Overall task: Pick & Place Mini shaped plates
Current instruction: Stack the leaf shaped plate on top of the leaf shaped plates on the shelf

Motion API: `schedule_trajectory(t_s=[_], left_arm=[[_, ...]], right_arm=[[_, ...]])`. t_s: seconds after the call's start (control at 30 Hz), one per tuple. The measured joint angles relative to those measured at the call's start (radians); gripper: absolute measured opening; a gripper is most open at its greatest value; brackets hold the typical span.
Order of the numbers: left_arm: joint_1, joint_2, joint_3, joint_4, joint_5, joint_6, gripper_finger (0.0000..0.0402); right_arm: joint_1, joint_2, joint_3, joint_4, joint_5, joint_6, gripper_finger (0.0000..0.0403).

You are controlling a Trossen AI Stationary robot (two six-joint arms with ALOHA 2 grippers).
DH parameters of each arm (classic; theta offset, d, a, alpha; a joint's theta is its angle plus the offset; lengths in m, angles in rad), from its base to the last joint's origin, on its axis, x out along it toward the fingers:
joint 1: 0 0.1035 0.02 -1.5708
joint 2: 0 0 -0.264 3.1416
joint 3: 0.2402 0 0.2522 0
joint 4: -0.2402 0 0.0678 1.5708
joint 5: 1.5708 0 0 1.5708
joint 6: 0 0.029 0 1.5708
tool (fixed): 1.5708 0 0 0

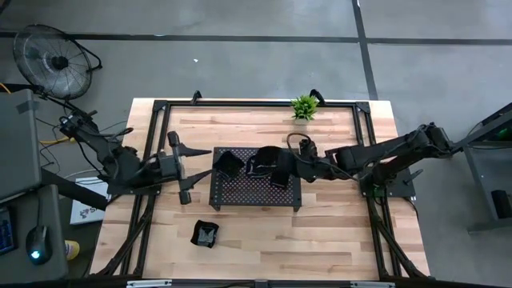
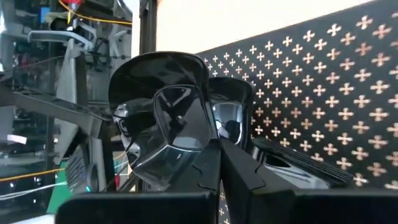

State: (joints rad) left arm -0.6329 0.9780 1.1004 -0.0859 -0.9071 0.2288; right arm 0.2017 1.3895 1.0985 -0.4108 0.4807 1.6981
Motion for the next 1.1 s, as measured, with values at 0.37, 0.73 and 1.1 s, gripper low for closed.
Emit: schedule_trajectory(t_s=[0.37,0.73,1.1], left_arm=[[-0.107,-0.029,0.0,-0.03,-0.043,0.002,0.0218],[-0.182,-0.033,0.0,-0.029,-0.073,-0.004,0.0218],[-0.188,-0.032,0.0,-0.031,-0.072,-0.09,0.0218]], right_arm=[[0.004,0.181,0.319,-0.382,-0.028,0.041,0.0],[-0.025,0.381,0.599,-0.582,-0.116,0.076,0.0],[-0.027,0.393,0.6,-0.633,-0.122,0.138,0.0]])
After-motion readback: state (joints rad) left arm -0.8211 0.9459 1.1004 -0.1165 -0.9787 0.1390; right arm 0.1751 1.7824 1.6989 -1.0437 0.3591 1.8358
